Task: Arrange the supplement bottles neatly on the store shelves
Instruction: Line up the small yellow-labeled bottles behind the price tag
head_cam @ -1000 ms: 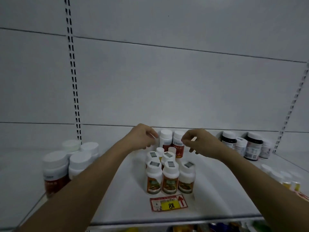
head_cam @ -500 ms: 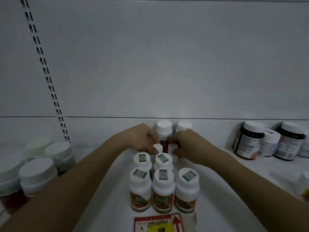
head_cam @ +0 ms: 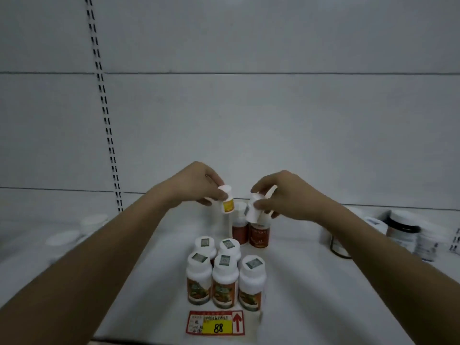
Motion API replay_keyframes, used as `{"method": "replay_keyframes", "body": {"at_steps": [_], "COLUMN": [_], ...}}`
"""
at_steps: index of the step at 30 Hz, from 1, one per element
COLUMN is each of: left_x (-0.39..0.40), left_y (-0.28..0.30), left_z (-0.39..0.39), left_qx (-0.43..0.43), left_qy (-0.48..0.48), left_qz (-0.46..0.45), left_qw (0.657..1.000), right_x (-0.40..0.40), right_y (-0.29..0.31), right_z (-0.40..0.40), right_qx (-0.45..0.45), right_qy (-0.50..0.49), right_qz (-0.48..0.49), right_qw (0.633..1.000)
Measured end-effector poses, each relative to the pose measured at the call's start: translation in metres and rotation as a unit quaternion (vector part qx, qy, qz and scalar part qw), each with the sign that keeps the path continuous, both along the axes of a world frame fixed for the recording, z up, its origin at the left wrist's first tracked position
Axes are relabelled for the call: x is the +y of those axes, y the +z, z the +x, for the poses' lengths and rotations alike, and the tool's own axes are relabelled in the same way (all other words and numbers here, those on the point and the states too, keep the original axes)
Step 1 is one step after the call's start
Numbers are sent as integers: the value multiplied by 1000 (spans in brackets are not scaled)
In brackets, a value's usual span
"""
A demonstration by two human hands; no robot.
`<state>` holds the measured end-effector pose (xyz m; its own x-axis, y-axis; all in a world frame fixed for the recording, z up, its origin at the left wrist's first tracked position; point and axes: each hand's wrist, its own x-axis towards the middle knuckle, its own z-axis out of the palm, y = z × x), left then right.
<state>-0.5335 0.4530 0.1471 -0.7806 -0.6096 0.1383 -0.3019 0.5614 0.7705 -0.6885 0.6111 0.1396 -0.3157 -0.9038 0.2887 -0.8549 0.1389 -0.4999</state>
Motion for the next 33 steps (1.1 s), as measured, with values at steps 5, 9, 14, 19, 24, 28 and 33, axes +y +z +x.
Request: {"method": "replay_keyframes", "body": {"at_steps": [5, 9, 14, 19, 24, 28, 33], "left_x": [63, 112, 156, 190, 205, 213, 242], "left_y": [38, 29, 20, 17, -2, -23, -40], "left_z": [38, 57, 65, 67, 62, 55, 35], "left_qx": [105, 169, 183, 189, 208, 217, 209], "left_qy": [-6, -34, -76, -120, -146, -145, -168], "left_qz": [27, 110, 154, 149, 187, 164, 182], "left_qw": [994, 979, 968, 963, 949, 951, 946], "right_x": [57, 96, 140, 182, 208, 236, 275], "right_y": [52, 58, 53, 61, 58, 40, 21], "right_z": [20, 33, 50, 68, 81, 83, 62], "right_qx": [-103, -143, -199, -235, -160, -83, -33], "right_qy": [6, -8, -31, -38, -107, -161, -215], "right_qz": [-15, -35, -49, -29, -39, -48, -45], "right_qw": [995, 989, 978, 971, 980, 982, 975]}}
